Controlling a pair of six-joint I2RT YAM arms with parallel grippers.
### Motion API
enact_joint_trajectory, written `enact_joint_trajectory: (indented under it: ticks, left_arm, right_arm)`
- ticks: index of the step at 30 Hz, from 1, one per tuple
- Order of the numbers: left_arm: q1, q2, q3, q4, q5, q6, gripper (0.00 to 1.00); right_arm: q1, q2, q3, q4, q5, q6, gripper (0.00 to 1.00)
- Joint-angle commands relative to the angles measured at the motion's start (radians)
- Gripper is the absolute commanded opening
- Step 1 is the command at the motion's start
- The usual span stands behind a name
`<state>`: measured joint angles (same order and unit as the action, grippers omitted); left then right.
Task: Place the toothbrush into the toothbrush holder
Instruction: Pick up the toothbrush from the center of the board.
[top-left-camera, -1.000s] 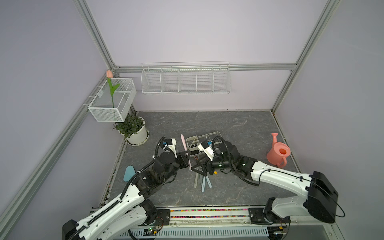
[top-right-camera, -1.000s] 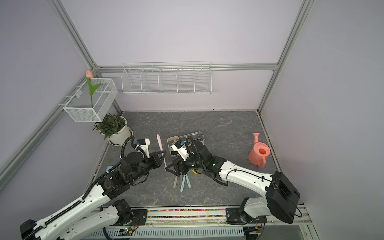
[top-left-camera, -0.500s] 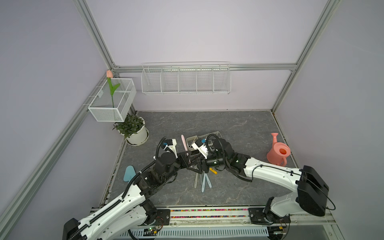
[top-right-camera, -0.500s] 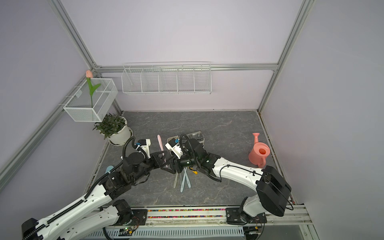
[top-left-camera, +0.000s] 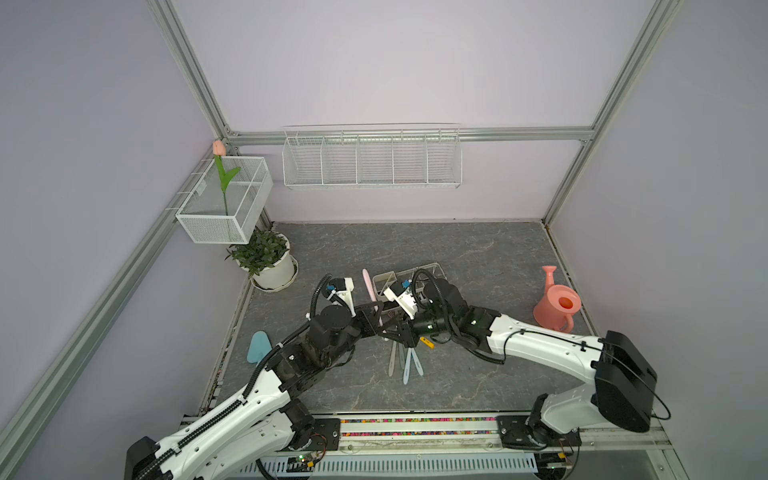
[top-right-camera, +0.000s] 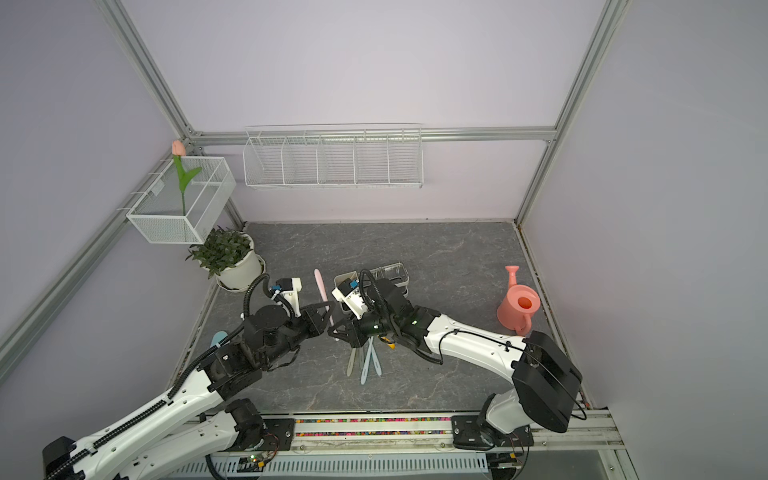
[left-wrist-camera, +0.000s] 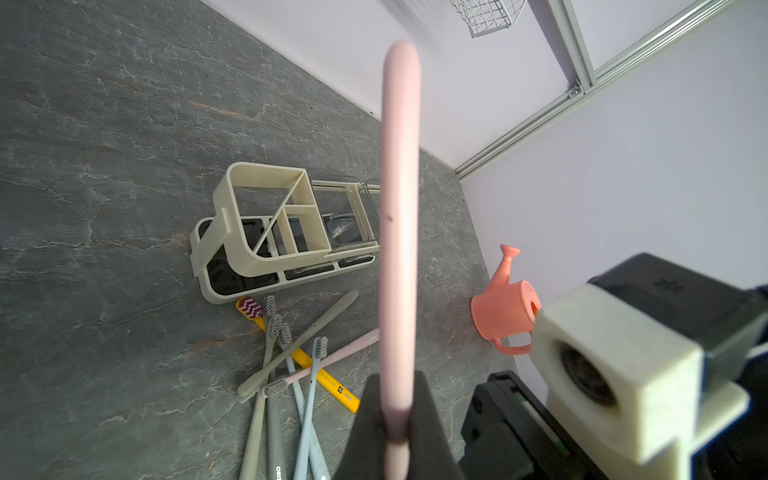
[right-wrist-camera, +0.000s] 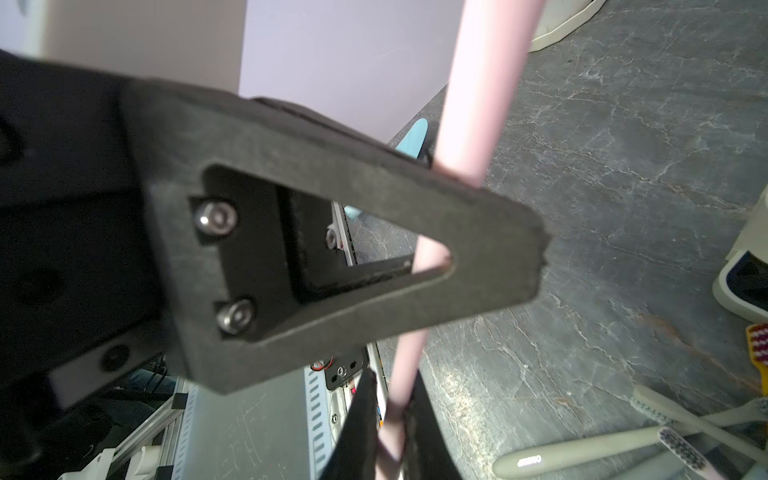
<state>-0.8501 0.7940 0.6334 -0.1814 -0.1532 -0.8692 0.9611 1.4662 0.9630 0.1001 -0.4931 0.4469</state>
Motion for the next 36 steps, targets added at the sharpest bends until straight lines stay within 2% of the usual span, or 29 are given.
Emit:
enact_joint_trajectory:
  ticks: [1,4,9,10,13,21,24,29,30,33,36]
  left_arm:
    - [0.000,0.001,-0.001,0.010,-0.014,-0.008,0.00]
    - [0.000,-0.008,0.013,-0.067,-0.040,0.027,0.02]
    - [0.000,-0.034,0.065,-0.248,-0.077,0.102,0.50]
    - [-0.001,-0.035,0.078,-0.281,-0.075,0.125,0.57]
    - [-0.001,-0.034,0.111,-0.353,-0.073,0.196,0.64]
    - [0.000,-0.086,0.127,-0.439,-0.093,0.350,0.66]
    - [0.000,-0.103,0.124,-0.442,-0.098,0.413,0.64]
    - [-0.001,-0.137,0.105,-0.360,-0.005,0.554,0.63]
    - [-0.001,-0.125,0.113,-0.338,0.046,0.589,0.64]
    - [-0.008,-0.047,0.187,-0.357,0.120,0.661,0.69]
    - [-0.048,0.049,0.249,-0.413,0.192,0.759,0.70]
  right_arm:
    - [0.016,-0.025,0.017,-0.033,0.007,-0.038,0.07]
    - [0.008,-0.055,0.021,-0.090,0.027,-0.043,0.07]
    - [-0.026,-0.090,0.066,-0.278,0.040,-0.044,0.07]
    - [-0.032,-0.092,0.079,-0.316,0.033,-0.046,0.07]
    - [-0.045,-0.085,0.124,-0.429,0.016,-0.060,0.07]
    - [-0.138,-0.096,0.220,-0.788,-0.031,-0.159,0.07]
    - [-0.154,-0.082,0.255,-0.911,-0.009,-0.206,0.07]
    - [-0.159,-0.044,0.278,-1.000,0.010,-0.243,0.07]
    - [-0.159,-0.037,0.280,-1.007,0.006,-0.248,0.07]
    - [-0.159,-0.022,0.294,-1.036,-0.042,-0.264,0.07]
    - [-0.160,-0.025,0.305,-1.093,-0.083,-0.285,0.07]
